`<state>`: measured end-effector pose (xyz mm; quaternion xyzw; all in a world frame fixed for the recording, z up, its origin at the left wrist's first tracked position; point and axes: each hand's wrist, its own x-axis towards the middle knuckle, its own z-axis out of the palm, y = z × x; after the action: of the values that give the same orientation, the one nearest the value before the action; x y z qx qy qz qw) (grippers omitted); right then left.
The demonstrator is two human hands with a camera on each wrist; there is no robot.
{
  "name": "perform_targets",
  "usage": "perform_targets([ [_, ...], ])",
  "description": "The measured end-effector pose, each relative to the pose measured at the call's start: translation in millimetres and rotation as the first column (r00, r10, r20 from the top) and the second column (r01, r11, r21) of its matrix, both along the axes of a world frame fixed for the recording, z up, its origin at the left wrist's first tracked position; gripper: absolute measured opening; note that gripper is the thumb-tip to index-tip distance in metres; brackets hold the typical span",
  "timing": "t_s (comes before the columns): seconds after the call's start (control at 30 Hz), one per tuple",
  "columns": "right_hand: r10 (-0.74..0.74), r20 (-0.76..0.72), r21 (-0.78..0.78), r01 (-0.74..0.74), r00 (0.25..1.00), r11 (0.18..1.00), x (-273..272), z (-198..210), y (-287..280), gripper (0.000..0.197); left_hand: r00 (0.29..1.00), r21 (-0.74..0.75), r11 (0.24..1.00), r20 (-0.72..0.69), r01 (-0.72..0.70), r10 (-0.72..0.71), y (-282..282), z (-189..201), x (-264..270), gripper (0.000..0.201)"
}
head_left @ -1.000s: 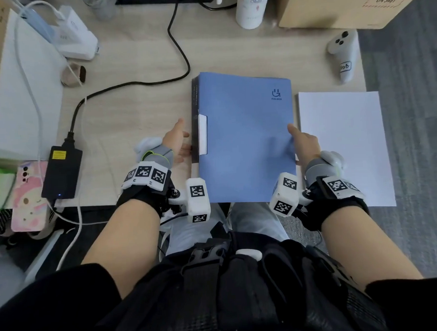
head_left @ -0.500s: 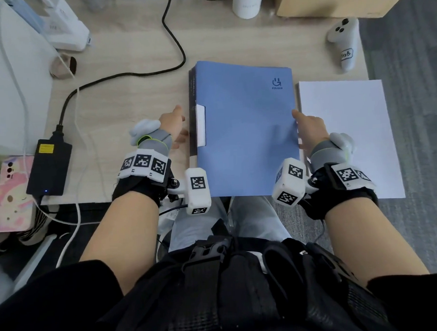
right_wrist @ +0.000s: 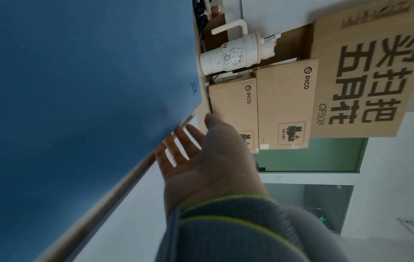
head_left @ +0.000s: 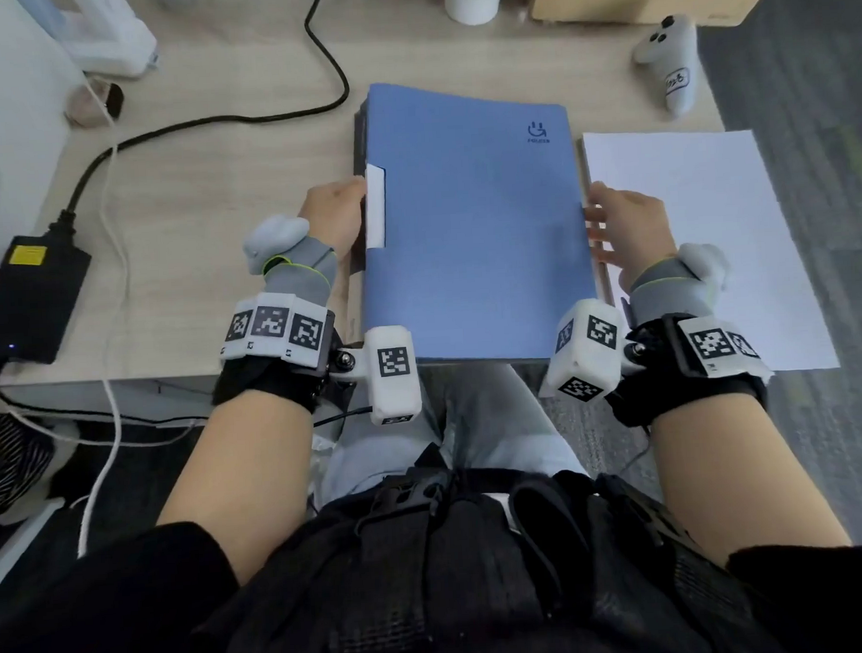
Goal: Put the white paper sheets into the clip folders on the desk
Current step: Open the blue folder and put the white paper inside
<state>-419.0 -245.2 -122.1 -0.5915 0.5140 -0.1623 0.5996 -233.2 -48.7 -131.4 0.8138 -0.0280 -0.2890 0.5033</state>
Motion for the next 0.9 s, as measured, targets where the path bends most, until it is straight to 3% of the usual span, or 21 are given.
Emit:
perform_targets([
  [0.23,-0.009,0.067,-0.073,0.013,0.998,0.997,-12.8,-13.1,0.7,0.018,0.985,0.004,1.000,0.169,-0.018,0.017,8.8,-6.8,-27.1,0.030],
  [0.47,0.046,0.132,-0.105,-0.032,0.990,0.994,-22.0,-10.8,10.0,0.020,0.970,-0.002,1.000,0.241,0.022,-0.021,9.8,-9.2,-41.1,0.037],
  [0.53,0.055,0.110,-0.140,-0.039,0.992,0.989,-20.8,-7.2,14.6,0.020,0.973,-0.018,0.999,0.226,0.043,-0.038,9.5,-3.7,-44.4,0.031],
  [0.6,0.059,0.107,-0.141,-0.044,0.993,0.989,-19.7,-4.0,19.5,0.023,0.980,-0.029,0.998,0.192,0.060,-0.053,9.4,0.1,-45.1,0.007],
  [0.7,0.070,0.098,-0.137,-0.057,0.993,0.989,-16.9,-4.6,21.5,0.033,0.990,-0.084,0.995,0.135,0.047,-0.035,10.2,-2.7,-39.0,0.028],
  [0.83,0.070,0.044,-0.188,-0.060,0.997,0.980,-11.0,-5.7,24.3,0.016,0.994,-0.160,0.986,0.112,0.034,-0.016,14.0,12.9,-50.2,0.030],
  [0.9,0.063,0.025,-0.202,-0.057,0.998,0.978,-8.8,-5.8,26.0,0.036,0.994,-0.197,0.980,0.111,0.003,0.020,13.8,13.1,-50.1,0.031],
])
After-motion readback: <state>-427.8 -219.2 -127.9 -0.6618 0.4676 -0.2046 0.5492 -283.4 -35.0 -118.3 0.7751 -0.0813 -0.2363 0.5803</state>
